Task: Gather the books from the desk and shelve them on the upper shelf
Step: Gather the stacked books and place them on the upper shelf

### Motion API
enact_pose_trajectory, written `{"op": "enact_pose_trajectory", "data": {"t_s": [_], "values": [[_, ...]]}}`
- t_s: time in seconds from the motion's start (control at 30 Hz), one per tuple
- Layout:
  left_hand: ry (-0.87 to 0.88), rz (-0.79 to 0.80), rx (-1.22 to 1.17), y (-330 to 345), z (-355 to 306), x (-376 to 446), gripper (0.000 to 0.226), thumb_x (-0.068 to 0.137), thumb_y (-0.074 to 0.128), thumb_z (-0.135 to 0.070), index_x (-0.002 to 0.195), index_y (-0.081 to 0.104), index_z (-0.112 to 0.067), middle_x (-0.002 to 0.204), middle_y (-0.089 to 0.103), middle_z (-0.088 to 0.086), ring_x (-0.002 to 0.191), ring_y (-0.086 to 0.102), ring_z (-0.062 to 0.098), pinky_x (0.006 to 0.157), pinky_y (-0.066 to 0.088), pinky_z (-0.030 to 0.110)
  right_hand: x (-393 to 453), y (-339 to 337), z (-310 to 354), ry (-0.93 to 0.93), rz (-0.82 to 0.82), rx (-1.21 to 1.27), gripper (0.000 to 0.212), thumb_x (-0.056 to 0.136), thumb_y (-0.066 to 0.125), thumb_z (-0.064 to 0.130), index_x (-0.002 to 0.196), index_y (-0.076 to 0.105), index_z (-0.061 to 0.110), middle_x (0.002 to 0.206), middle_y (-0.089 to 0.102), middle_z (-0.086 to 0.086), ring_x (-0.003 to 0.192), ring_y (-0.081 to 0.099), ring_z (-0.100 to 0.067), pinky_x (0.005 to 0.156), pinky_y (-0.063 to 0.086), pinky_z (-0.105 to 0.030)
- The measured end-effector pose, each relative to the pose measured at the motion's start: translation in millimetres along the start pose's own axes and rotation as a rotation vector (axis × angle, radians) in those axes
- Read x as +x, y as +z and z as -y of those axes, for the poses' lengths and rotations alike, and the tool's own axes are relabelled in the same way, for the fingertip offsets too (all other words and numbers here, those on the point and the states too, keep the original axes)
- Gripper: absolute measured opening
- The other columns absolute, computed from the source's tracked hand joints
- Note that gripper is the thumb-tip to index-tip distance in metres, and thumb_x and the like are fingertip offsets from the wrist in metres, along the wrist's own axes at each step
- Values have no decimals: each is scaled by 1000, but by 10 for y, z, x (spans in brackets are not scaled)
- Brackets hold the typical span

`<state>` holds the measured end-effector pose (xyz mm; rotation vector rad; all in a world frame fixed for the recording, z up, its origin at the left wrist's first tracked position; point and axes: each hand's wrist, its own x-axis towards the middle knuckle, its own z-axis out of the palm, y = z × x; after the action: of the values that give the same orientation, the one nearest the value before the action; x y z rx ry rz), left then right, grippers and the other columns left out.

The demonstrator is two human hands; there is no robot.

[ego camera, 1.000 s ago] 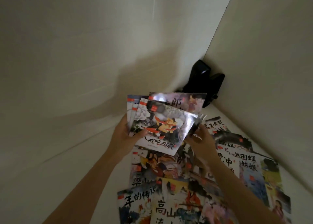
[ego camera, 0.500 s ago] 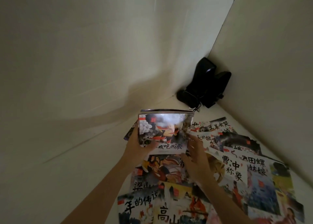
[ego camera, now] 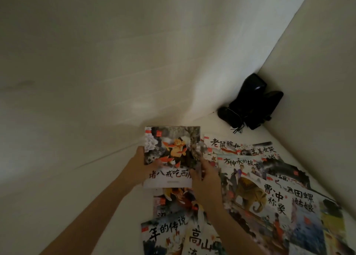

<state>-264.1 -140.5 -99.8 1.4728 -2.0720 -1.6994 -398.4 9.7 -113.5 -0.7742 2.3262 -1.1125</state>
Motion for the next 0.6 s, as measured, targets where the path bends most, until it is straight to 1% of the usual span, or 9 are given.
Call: {"op": "enact_pose_trajectory", "data": {"t_s": [0.03,0.07,0.13,0.2,0.3,0.37,0.43,0.5,0.6], "values": [[-52,11,141,-136,81,-56,54,83,68,-46,122,42,-20,116,57,-8,106,60,18,82,50,29,-71,88,46,9,50,2,40,95,57,19,135,53,14,118,64,-5,105,60,-21,90,53,-33],[-94,0,279,-279,154,-138,53,83,68,-46,121,44,-18,115,56,-7,109,58,20,84,46,28,-142,192,120,17,92,7,42,95,57,18,137,51,13,125,63,-4,110,58,-21,99,50,-37],[-126,-59,375,-410,235,-208,51,86,66,-43,124,47,-14,120,58,0,113,56,23,85,43,27,-215,325,219,36,118,14,48,96,57,16,142,46,13,136,57,-2,123,53,-21,107,43,-34],[-126,-136,256,-545,326,-258,49,88,65,-36,125,45,-11,124,57,7,114,55,27,86,44,30,-243,438,350,18,132,54,50,96,56,17,144,44,13,140,53,-1,129,49,-21,109,41,-34],[-127,-195,-40,-631,454,-284,49,88,67,-21,130,41,-15,127,56,6,111,56,26,94,50,40,-167,533,438,-41,199,49,48,97,55,21,144,44,17,138,55,-1,128,50,-20,109,42,-36],[-87,-202,-142,-626,542,-305,54,88,66,-11,135,41,-19,129,57,4,113,56,22,95,48,38,-143,507,384,-84,267,-39,58,95,57,32,147,36,21,144,48,-3,132,46,-22,109,41,-40],[-94,-190,-178,-597,611,-327,54,87,65,-6,134,43,-21,126,59,3,111,57,23,93,50,39,-194,420,224,-92,364,-189,84,86,67,42,152,21,21,153,30,-1,141,31,-22,115,32,-40],[-174,-181,-207,-606,699,-344,44,86,66,-8,124,48,-20,116,63,5,103,62,26,83,54,41,-336,370,3,-209,414,-385,97,76,73,51,152,19,23,155,27,2,142,27,-20,116,29,-43],[-243,-225,-127,-662,844,-336,43,82,70,-11,121,51,-15,112,64,7,98,64,26,81,55,40,-552,365,-292,-428,424,-684,86,75,52,76,146,36,30,151,40,7,139,38,-20,112,29,-51]]}}
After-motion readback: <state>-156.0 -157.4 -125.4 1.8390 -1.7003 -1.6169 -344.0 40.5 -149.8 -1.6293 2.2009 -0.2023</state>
